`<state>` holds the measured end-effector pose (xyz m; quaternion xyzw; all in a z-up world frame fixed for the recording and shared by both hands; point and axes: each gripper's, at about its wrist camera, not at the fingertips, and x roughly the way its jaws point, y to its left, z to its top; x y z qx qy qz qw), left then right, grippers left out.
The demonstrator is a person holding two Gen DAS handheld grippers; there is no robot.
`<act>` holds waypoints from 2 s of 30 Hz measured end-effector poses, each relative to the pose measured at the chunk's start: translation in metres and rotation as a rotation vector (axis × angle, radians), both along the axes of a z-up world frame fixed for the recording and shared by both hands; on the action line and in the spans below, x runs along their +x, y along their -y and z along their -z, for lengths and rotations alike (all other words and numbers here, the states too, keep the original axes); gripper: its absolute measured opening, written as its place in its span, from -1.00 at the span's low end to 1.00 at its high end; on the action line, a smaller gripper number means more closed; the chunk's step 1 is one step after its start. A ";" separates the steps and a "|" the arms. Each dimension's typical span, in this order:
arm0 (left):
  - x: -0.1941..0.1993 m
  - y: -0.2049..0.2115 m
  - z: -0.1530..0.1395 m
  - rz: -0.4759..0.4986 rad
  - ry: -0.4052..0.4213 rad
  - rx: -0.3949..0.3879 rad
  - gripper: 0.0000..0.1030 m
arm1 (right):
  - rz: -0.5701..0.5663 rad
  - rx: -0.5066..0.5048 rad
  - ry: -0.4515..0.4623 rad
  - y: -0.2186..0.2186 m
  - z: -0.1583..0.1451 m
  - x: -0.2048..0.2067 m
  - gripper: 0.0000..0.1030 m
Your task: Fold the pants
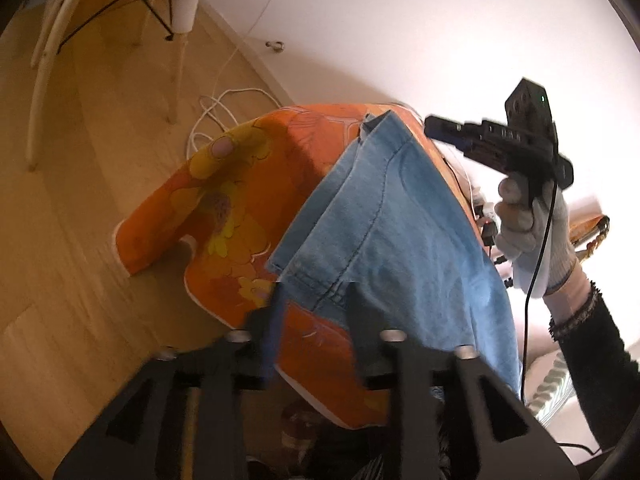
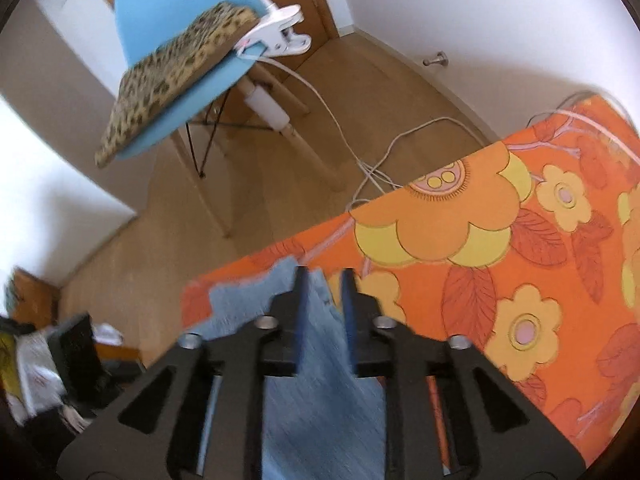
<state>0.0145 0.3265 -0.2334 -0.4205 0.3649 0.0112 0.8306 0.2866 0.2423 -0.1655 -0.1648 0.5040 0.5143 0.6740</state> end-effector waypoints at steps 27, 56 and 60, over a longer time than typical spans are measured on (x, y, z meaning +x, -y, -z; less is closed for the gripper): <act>-0.013 -0.001 -0.012 -0.066 0.079 0.056 -1.00 | -0.020 0.031 0.046 -0.007 0.017 -0.009 -0.96; -0.012 -0.003 0.001 -0.037 0.015 0.066 -1.00 | -0.225 -0.071 0.169 -0.032 0.020 -0.042 -0.82; -0.010 0.000 -0.001 -0.027 0.001 0.082 -0.94 | -0.321 -0.130 0.240 -0.047 0.031 -0.057 -0.58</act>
